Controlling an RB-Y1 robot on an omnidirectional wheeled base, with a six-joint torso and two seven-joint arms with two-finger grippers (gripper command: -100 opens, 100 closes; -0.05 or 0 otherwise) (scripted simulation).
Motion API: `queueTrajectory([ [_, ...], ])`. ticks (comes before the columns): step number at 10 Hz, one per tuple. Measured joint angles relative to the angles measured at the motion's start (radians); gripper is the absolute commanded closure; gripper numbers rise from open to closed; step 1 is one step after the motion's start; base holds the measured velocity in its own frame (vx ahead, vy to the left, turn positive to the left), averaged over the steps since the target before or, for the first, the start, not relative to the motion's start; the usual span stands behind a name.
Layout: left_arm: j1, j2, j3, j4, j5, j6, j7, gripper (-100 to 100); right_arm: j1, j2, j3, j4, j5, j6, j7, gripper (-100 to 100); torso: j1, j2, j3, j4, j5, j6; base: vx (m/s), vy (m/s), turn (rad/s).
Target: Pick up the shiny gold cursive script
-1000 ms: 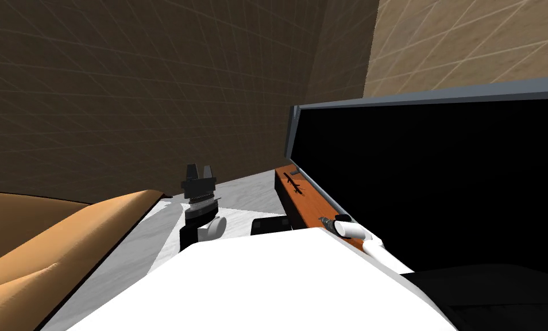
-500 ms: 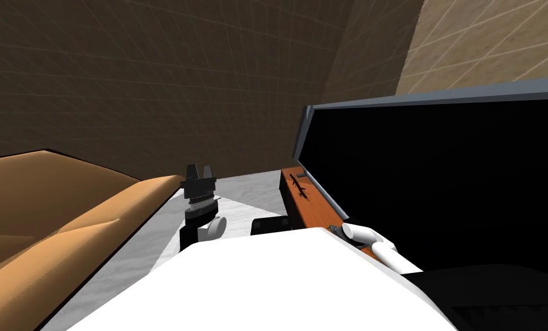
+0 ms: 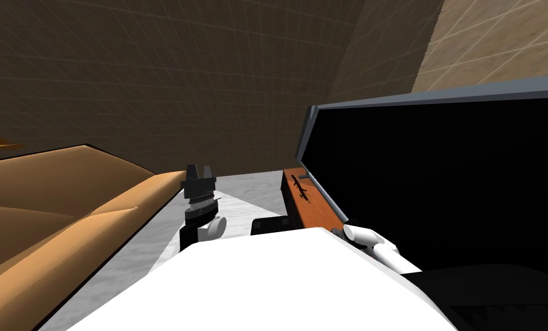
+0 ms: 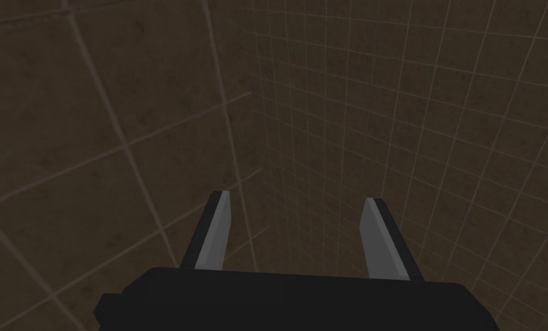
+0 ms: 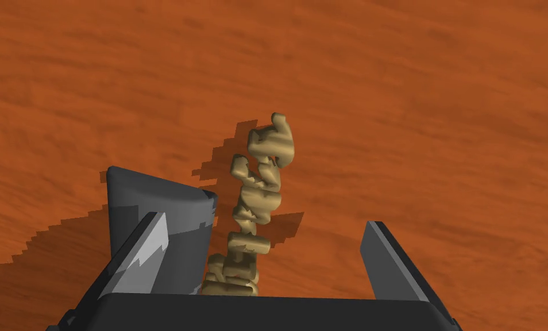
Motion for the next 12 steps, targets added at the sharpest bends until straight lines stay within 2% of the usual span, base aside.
queueTrajectory([
  [2, 0.000, 0.000, 0.000, 0.000, 0.000, 0.000, 0.000, 0, -0.015, 0.034, 0.006, 0.036, 0.024, -0.022, -0.003, -100, -0.001, 0.000, 0.000, 0.000, 0.000, 0.000, -0.012, -0.025, 0.036],
  [3, 0.000, 0.000, 0.000, 0.000, 0.000, 0.000, 0.000, 0, -0.016, 0.036, 0.007, 0.039, 0.025, -0.025, -0.003, 100, 0.001, 0.000, 0.000, 0.000, 0.000, 0.000, 0.000, 0.000, 0.000],
  [7, 0.000, 0.000, 0.000, 0.000, 0.000, 0.000, 0.000, 0, -0.012, 0.034, 0.008, 0.039, 0.024, -0.019, -0.001, 100, -0.002, -0.003, -0.001, 0.001, -0.005, -0.002, 0.000, 0.000, 0.000],
  [8, 0.000, 0.000, 0.000, 0.000, 0.000, 0.000, 0.000, 0, -0.012, 0.034, 0.008, 0.038, 0.024, -0.019, 0.000, 0, -0.004, -0.003, -0.001, 0.001, -0.005, -0.002, 0.000, 0.000, 0.000],
  [9, 0.000, 0.000, 0.000, 0.000, 0.000, 0.000, 0.000, 0, -0.012, 0.035, 0.008, 0.038, 0.024, -0.018, 0.000, 100, -0.006, -0.004, -0.001, 0.001, -0.006, -0.002, 0.012, 0.022, -0.072],
  [11, 0.000, 0.000, 0.000, 0.000, 0.000, 0.000, 0.000, 0, 0.001, -0.005, 0.000, -0.006, -0.001, 0.003, -0.003, 100, -0.004, -0.005, -0.002, 0.001, -0.005, -0.002, 0.011, 0.036, -0.039],
  [12, 0.000, 0.000, 0.000, 0.000, 0.000, 0.000, 0.000, 0, 0.001, -0.007, -0.001, -0.007, -0.003, 0.005, -0.002, 0, -0.005, -0.004, -0.002, 0.001, -0.006, -0.002, 0.000, 0.000, 0.000],
])
